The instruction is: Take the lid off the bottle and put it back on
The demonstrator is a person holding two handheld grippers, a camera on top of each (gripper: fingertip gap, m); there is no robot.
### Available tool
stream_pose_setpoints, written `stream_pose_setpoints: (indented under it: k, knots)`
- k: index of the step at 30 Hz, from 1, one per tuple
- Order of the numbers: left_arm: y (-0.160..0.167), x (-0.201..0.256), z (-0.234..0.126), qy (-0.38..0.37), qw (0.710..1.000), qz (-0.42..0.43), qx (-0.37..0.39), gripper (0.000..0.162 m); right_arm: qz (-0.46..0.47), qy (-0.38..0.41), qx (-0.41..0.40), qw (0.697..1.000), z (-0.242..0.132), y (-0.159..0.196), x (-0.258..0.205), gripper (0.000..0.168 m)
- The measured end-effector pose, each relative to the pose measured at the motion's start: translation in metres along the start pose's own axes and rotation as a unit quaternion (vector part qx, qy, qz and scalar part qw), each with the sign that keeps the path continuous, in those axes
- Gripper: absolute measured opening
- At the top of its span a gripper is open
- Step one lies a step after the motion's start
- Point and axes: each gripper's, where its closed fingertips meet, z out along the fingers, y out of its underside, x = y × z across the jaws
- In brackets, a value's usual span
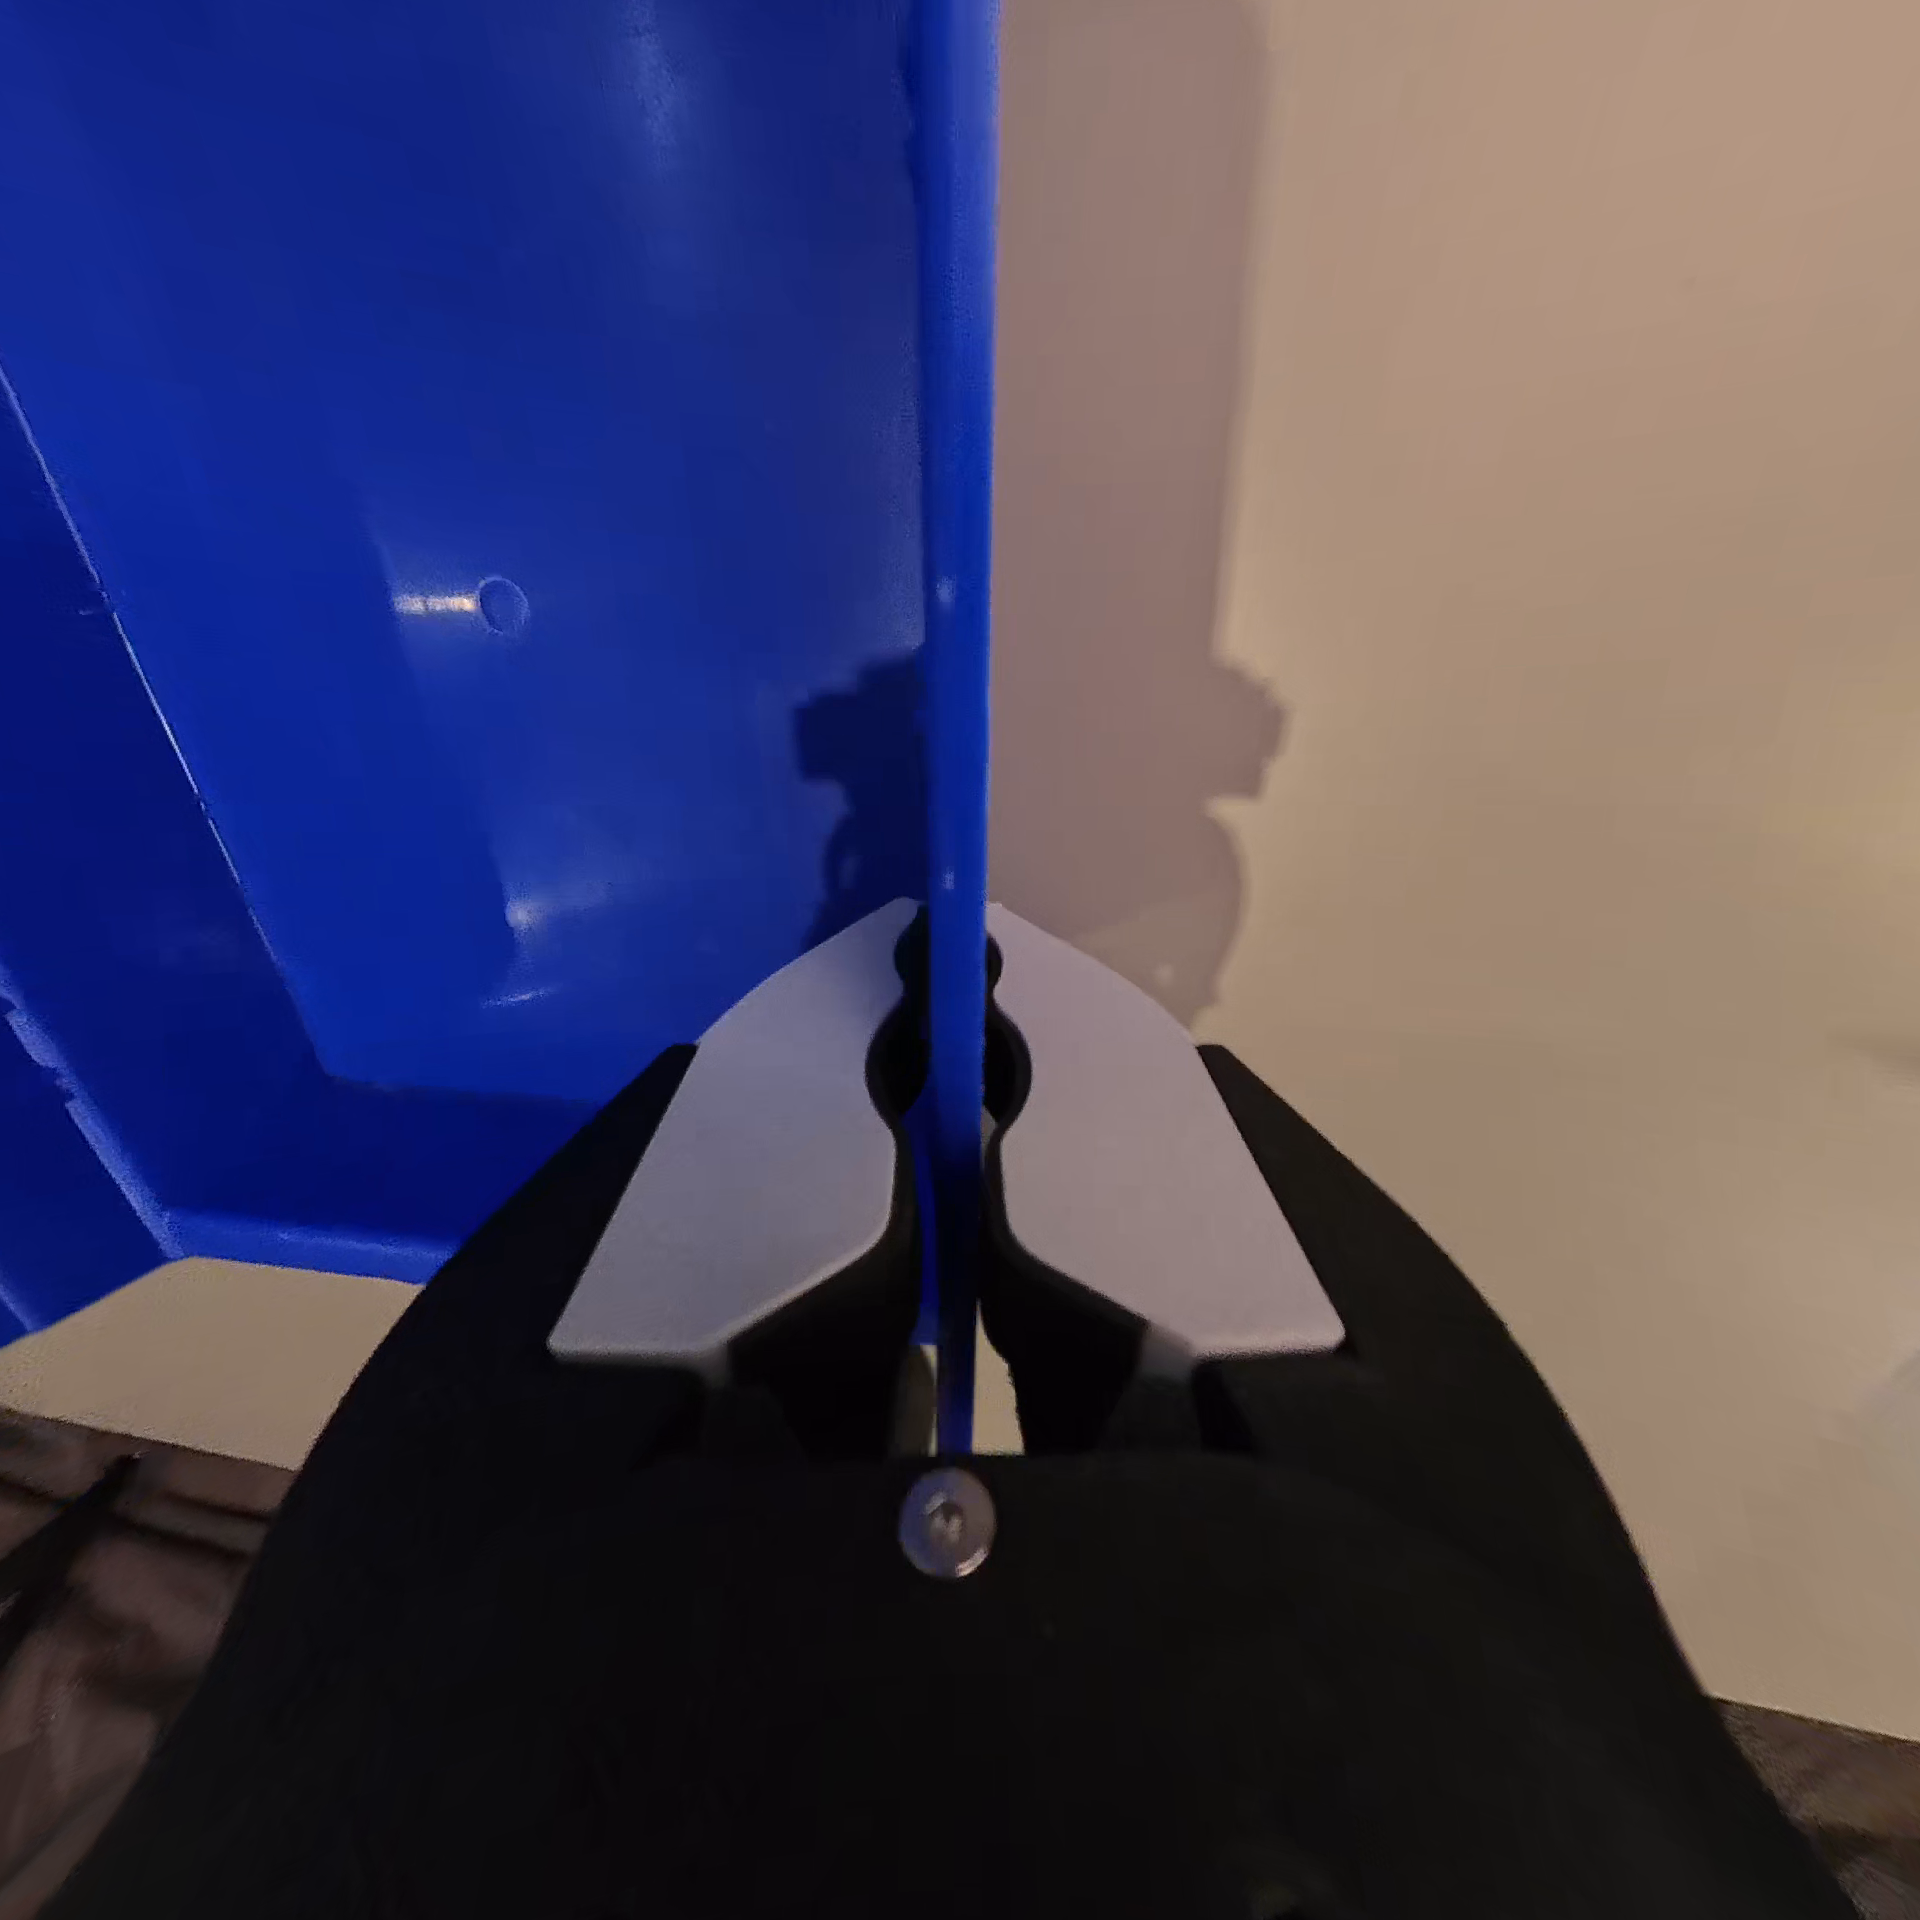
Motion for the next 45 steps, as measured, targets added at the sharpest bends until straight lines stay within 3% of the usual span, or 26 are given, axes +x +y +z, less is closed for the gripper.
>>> stream_pose_setpoints:
  k: [9,20,21,23,24,27,31,33,36,40,42,45]
  knots:
    - [0.010,-0.025,0.003,-0.029,0.999,-0.036,-0.016,0.067,0.045,-0.003,0.003,0.999,-0.008,0.031,0.047,0.008]
    - [0.035,-0.071,0.012,-0.073,0.992,-0.087,-0.051,0.068,0.064,0.001,0.013,0.998,-0.008,0.039,0.050,0.008]
    - [0.041,-0.081,0.016,-0.087,0.990,-0.090,-0.059,0.067,0.057,0.002,0.021,0.998,-0.009,0.038,0.051,0.012]
    - [0.061,-0.107,0.025,-0.122,0.983,-0.104,-0.092,0.068,0.047,0.029,0.074,0.996,-0.018,0.029,0.059,0.035]
    - [0.075,-0.118,0.029,-0.133,0.977,-0.118,-0.119,0.070,0.042,0.044,0.114,0.992,-0.029,0.022,0.062,0.037]
    - [0.101,-0.142,0.038,-0.145,0.965,-0.155,-0.157,0.074,-0.005,0.128,0.281,0.951,-0.087,-0.007,0.069,0.054]
    - [0.119,-0.155,0.047,-0.158,0.952,-0.179,-0.190,0.074,-0.058,0.210,0.556,0.802,-0.202,-0.033,0.040,0.053]
    - [0.138,-0.151,0.053,-0.152,0.941,-0.185,-0.240,0.076,-0.048,0.215,0.617,0.756,-0.239,-0.034,0.023,0.052]
    - [0.173,-0.146,0.057,-0.138,0.915,-0.192,-0.327,0.077,-0.038,0.160,0.622,0.766,-0.256,-0.048,-0.010,0.052]
    - [0.197,-0.140,0.061,-0.105,0.896,-0.215,-0.375,0.066,-0.064,0.074,0.622,0.777,-0.252,-0.065,-0.061,0.054]
    - [0.206,-0.136,0.061,-0.089,0.889,-0.217,-0.395,0.060,-0.081,0.063,0.619,0.778,-0.242,-0.070,-0.077,0.053]
    - [0.218,-0.131,0.062,-0.076,0.875,-0.214,-0.429,0.057,-0.108,0.072,0.577,0.806,-0.219,-0.077,-0.086,0.054]
